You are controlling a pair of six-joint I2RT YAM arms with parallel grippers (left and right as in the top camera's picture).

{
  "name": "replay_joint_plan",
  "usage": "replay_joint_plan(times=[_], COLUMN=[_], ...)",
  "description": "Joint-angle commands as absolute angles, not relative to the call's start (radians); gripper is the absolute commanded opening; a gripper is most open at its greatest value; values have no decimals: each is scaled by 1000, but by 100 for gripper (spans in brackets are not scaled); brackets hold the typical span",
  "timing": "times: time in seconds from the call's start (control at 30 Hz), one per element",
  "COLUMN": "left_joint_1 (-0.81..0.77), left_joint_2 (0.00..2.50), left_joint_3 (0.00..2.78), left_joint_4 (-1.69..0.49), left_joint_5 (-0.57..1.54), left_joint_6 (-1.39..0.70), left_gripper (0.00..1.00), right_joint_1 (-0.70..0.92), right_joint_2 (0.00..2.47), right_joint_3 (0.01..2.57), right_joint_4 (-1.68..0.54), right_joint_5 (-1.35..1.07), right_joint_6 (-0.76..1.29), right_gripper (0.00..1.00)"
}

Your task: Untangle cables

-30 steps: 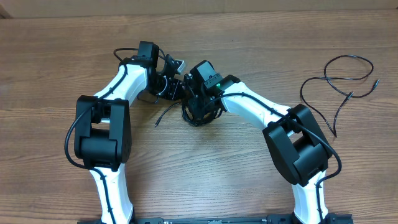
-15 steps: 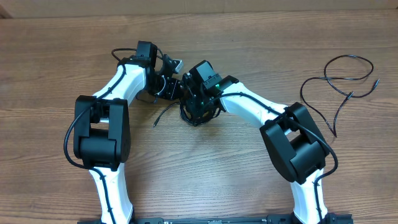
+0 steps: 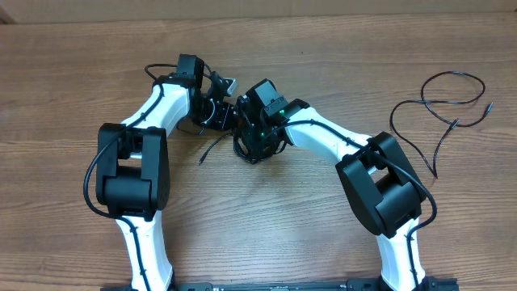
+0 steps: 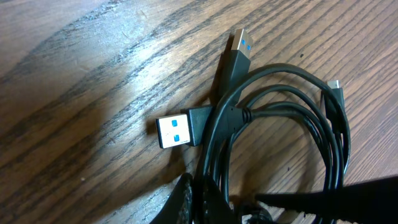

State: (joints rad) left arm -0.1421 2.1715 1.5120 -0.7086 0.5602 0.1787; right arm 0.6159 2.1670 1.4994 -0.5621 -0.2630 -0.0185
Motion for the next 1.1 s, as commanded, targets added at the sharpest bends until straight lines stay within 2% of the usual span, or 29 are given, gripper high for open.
replay_joint_plan(times=[0.0, 0.1, 0.17, 0.23, 0.47, 0.67, 1.07], left_joint_1=[-163, -163, -163, -163, -163, -163, -162], left_joint_2=[2169, 2169, 2169, 2169, 2169, 2169, 2169], left_joint_3=[1530, 1530, 1530, 1530, 1530, 1530, 1530], left_joint_4=[-703, -702, -702, -702, -698, -693, -690], left_joint_5=[621, 621, 621, 621, 607, 429, 430], left_joint_6=[182, 175, 170, 162, 132, 40, 22], left_gripper=[4, 4, 4, 4, 4, 4, 5], right_joint_1=[633, 633, 633, 633, 624, 563, 476], right_joint_2=[2210, 2220, 2224, 2224, 2188, 2053, 1980], right_joint_3=[1493, 1493, 1493, 1493, 1536, 1624, 1622], right_joint_4=[-571, -566, -561, -561, -619, -722, -755], right_joint_5=[-270, -271, -271, -271, -273, -319, -514], right_joint_6=[-24, -24, -24, -23, -20, 83, 73], right_gripper=[17, 19, 8, 4, 4, 4, 4])
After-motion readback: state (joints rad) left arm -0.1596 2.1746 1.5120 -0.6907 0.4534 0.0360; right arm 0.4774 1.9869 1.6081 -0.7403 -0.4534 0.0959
